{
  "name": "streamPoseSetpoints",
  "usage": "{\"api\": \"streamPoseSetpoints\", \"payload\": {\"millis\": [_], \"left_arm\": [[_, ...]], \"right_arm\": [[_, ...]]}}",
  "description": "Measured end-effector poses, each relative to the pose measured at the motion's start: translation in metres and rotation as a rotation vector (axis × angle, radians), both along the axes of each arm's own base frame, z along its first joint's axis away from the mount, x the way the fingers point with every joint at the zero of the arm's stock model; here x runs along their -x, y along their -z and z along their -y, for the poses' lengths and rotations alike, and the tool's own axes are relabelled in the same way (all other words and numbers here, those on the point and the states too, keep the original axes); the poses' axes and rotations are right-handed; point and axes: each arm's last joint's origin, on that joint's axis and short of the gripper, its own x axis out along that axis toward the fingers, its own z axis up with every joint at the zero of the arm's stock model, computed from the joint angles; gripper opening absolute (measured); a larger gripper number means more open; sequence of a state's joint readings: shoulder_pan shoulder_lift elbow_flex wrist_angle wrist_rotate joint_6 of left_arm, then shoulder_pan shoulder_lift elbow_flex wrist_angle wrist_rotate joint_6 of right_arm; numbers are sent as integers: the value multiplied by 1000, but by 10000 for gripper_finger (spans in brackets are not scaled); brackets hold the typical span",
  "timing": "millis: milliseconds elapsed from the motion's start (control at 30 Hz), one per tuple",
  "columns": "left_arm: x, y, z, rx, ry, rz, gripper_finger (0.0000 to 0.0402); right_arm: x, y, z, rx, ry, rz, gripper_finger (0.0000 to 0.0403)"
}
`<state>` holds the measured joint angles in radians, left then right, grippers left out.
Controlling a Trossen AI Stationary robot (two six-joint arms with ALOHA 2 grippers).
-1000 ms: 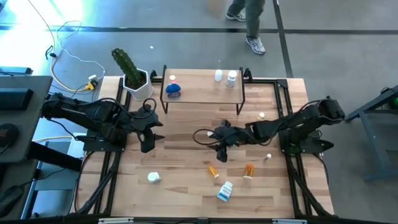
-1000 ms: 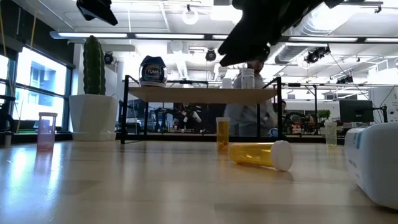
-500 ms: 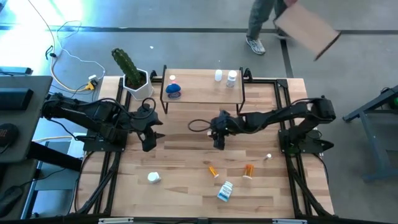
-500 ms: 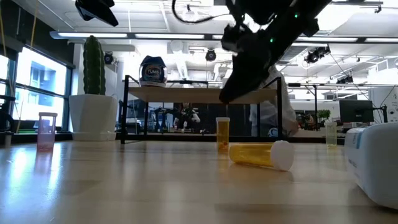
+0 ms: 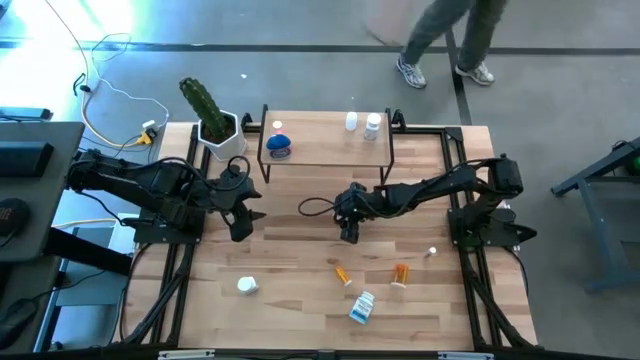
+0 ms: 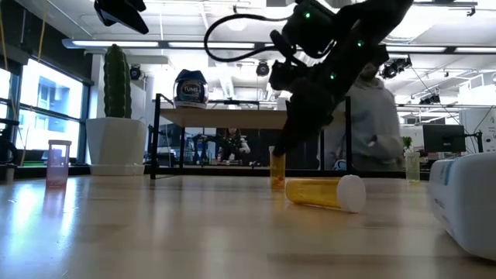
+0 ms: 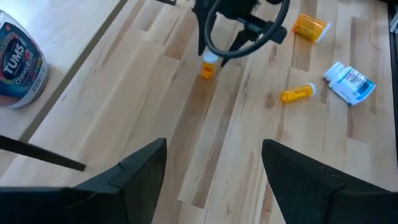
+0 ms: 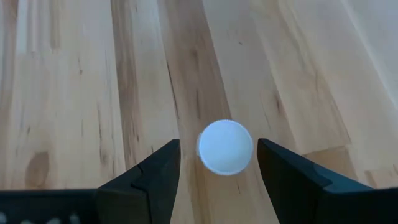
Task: Pick and place medicine bottles onto shelf by color
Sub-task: Put the orange small pill bottle on the shelf
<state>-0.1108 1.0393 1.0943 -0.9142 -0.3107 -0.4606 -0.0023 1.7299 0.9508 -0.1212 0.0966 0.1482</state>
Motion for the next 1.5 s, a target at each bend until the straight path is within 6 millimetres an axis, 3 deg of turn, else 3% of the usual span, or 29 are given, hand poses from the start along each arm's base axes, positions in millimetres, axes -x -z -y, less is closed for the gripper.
{"api": "streamPoseSetpoints", "payload": {"millis": [300, 767, 1033, 1233, 1500], "left_arm": [[0, 0, 0, 10, -27, 7, 255], [0, 0, 0, 11, -35, 9, 255], [0, 0, 0, 13, -36, 9, 255], [0, 0, -1, -12, -58, 13, 255], [-1, -1, -14, -39, -141, 21, 255]], "right_arm": [[-4, 9, 0, 6, 5, -7, 198], [-4, 9, 6, -1, 18, -5, 101], [-3, 8, 8, -26, 15, -1, 90], [-5, -8, 10, -27, 19, 47, 89], [-16, -55, 32, 5, 7, 111, 88]]}}
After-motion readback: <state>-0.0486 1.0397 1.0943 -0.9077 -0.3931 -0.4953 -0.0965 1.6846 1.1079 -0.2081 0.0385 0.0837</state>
